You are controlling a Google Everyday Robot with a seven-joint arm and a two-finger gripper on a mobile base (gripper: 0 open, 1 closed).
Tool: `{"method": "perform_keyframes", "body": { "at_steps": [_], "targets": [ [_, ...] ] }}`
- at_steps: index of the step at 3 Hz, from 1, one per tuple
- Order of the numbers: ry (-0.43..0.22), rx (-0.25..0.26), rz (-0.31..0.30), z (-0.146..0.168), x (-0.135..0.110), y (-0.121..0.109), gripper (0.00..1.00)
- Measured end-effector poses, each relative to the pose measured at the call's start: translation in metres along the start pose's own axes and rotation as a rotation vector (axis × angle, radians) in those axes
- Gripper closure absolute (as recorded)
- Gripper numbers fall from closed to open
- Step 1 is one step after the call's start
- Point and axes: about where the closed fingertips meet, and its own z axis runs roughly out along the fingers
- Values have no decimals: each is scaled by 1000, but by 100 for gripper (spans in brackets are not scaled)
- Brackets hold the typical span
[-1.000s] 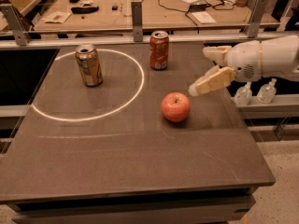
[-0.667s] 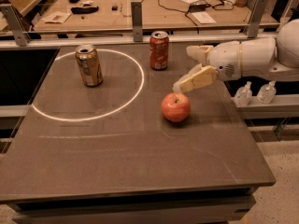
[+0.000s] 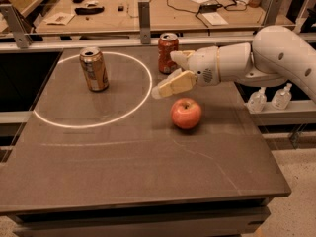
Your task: Move orange can near apple
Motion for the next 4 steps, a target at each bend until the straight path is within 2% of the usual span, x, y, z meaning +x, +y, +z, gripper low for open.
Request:
{"method": "perform_keyframes", "body": {
  "at_steps": [2, 4],
  "targets": [
    [-8, -41, 10, 56, -5, 5, 0],
    [-9, -17, 16, 94, -20, 11, 0]
  ]
}}
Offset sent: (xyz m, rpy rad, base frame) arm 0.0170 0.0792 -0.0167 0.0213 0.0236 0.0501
